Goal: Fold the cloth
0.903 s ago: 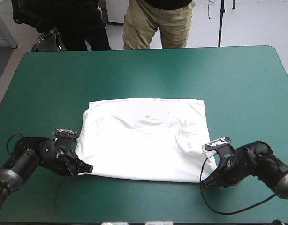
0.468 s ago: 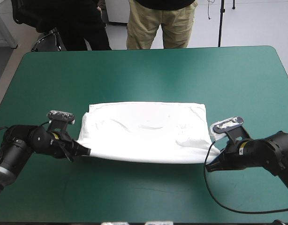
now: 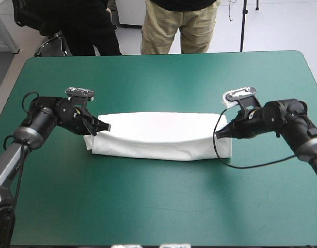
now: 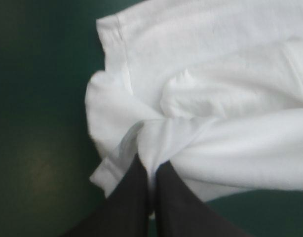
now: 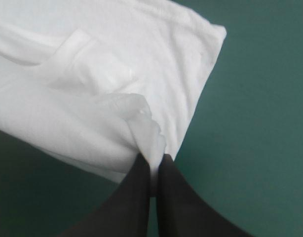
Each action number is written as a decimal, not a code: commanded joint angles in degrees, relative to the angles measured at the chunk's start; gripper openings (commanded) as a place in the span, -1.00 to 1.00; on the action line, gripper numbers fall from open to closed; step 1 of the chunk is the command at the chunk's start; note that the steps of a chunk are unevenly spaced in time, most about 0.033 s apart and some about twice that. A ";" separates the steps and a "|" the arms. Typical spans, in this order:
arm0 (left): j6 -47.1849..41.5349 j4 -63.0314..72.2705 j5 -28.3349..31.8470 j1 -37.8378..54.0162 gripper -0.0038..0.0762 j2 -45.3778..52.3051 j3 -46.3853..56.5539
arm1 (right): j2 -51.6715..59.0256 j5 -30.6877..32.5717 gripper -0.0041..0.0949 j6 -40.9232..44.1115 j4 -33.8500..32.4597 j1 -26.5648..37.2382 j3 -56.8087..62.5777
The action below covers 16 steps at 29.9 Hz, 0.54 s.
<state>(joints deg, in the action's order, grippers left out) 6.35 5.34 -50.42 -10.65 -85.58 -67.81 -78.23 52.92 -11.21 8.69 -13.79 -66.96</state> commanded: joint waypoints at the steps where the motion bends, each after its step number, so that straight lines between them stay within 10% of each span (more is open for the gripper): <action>1: -1.06 0.73 6.17 -0.17 -0.95 -1.43 -4.19 | -4.29 -2.95 -0.95 -7.64 7.32 4.07 -5.25; 16: -8.90 -1.94 18.21 -0.17 -0.95 -8.16 -5.08 | -17.40 -7.41 -0.95 -10.18 10.43 7.22 -13.20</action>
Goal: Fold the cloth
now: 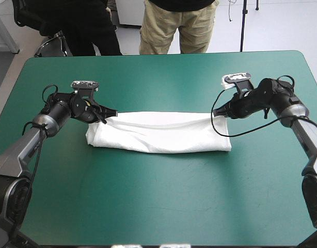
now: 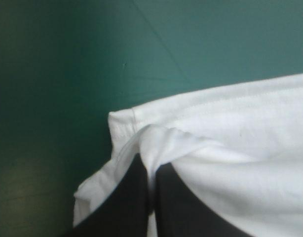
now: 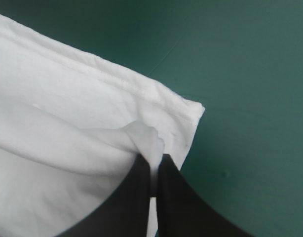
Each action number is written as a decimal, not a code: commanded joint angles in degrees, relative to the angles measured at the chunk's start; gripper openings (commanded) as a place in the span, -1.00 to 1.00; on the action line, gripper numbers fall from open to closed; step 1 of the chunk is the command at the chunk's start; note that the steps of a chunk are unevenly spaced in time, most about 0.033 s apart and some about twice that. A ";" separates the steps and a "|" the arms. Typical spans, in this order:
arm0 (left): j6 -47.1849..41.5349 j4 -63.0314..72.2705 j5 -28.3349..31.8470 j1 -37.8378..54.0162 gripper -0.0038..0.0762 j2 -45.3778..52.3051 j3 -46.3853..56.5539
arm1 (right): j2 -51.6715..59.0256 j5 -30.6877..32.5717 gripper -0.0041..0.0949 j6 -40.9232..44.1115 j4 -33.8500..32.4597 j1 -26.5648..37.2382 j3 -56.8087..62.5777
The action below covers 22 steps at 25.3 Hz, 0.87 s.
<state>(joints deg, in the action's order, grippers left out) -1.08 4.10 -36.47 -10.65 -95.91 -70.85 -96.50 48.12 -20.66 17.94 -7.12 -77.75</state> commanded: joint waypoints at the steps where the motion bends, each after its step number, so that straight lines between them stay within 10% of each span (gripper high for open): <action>1: -2.33 -0.60 4.56 0.16 -0.95 2.05 -2.04 | 0.32 -3.27 -0.95 -0.64 1.78 0.77 -2.41; 8: -3.58 -0.44 5.26 1.02 -0.95 1.95 -2.04 | -2.32 -4.58 -0.93 -0.94 2.27 1.30 -2.52; 13: -3.00 -0.98 5.05 1.13 -0.90 1.97 -2.04 | -2.58 -4.66 -0.41 -1.08 1.83 1.30 -3.24; 17: 0.31 -1.54 3.03 1.52 -0.22 2.10 -2.04 | -1.88 -2.55 0.26 -0.69 1.74 2.68 -6.20; 20: 0.57 -5.81 -0.13 3.02 0.46 4.98 -3.50 | 3.20 1.56 0.24 -0.69 1.74 6.23 -7.80; 22: 3.97 -0.68 -2.84 2.89 0.43 6.48 -4.98 | 7.09 4.78 0.23 -0.69 1.85 8.15 -7.30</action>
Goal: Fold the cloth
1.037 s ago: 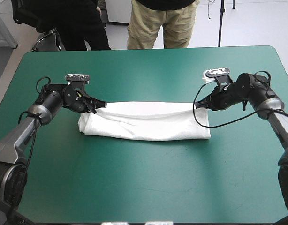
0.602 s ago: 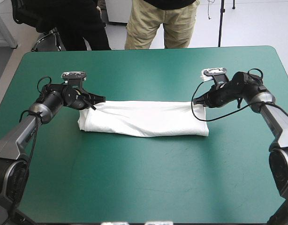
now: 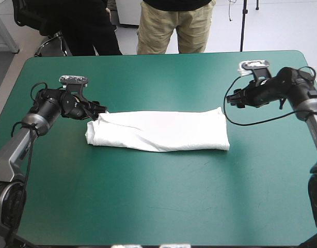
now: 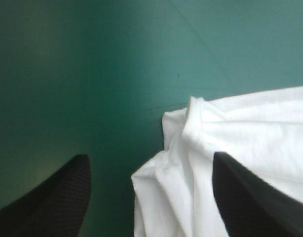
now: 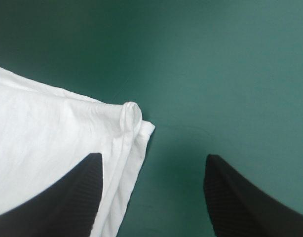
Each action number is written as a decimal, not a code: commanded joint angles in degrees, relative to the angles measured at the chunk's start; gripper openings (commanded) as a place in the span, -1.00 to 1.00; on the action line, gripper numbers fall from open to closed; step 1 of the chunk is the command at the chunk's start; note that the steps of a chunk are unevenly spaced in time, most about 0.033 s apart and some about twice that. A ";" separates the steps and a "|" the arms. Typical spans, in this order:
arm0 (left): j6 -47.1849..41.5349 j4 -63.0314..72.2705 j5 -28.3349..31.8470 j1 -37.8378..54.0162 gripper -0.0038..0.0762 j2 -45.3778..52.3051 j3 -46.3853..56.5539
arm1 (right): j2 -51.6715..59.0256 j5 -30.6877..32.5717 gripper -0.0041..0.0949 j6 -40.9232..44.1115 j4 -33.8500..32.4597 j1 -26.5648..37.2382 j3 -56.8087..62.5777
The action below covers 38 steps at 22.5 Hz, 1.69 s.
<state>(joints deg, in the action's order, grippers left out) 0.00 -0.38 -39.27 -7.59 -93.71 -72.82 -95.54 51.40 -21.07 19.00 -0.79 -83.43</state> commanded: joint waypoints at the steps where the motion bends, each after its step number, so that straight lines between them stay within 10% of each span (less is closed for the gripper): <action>1: 5.74 7.53 -0.70 -0.75 0.41 4.55 -3.01 | 7.37 2.13 0.23 -0.52 0.79 1.88 -1.09; 5: 23.59 33.96 -5.39 -6.10 -0.08 2.97 -2.73 | 12.30 1.43 0.23 -0.73 -0.14 1.97 4.16; 8: 27.62 38.53 -4.90 -11.09 -0.93 0.53 -2.73 | 14.12 -3.06 0.23 -0.73 1.33 1.97 8.98; 32: 30.38 45.56 -4.35 -13.61 -0.95 -15.20 -2.73 | -9.75 -3.07 0.23 -12.61 21.44 0.08 11.92; 38: 30.38 45.58 -3.97 -13.61 -0.95 -15.10 -2.73 | -10.34 -2.01 -0.94 -17.39 21.67 0.08 11.92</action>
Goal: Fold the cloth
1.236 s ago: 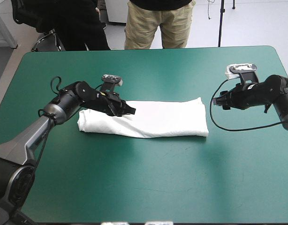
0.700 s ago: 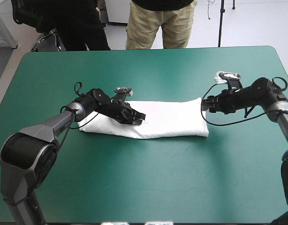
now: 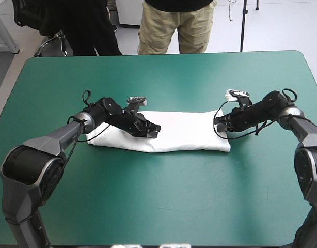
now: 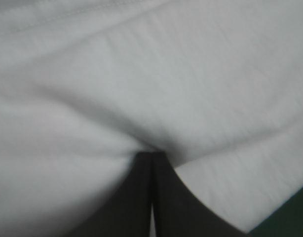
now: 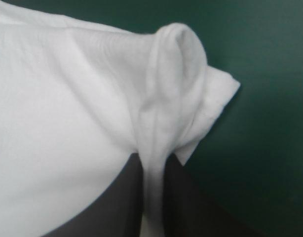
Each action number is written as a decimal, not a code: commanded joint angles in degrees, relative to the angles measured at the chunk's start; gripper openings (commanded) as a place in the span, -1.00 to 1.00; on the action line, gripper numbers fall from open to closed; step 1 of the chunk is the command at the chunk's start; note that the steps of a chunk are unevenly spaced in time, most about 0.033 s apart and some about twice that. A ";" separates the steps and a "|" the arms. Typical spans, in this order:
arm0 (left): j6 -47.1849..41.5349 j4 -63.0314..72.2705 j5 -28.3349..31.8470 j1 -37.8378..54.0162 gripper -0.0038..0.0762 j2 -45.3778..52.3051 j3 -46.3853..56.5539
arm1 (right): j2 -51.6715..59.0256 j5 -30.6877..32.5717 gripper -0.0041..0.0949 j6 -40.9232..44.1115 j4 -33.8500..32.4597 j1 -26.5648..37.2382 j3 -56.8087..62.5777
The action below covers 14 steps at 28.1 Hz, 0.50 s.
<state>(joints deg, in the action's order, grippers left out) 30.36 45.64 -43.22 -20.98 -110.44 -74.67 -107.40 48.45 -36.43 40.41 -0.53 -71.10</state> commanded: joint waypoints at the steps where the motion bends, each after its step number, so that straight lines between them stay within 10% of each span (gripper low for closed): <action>1: 0.02 -0.44 0.55 -0.21 -0.95 1.64 -0.88 | 1.52 0.89 -0.95 -3.23 0.38 -0.17 -0.62; 14: 0.72 -3.84 6.41 -0.10 -0.95 7.72 -1.78 | 9.46 6.43 -0.95 -3.42 2.81 -2.78 -9.30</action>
<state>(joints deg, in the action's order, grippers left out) 30.83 43.52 -40.49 -21.04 -108.63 -74.51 -102.32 52.67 -39.89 40.79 -1.47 -76.42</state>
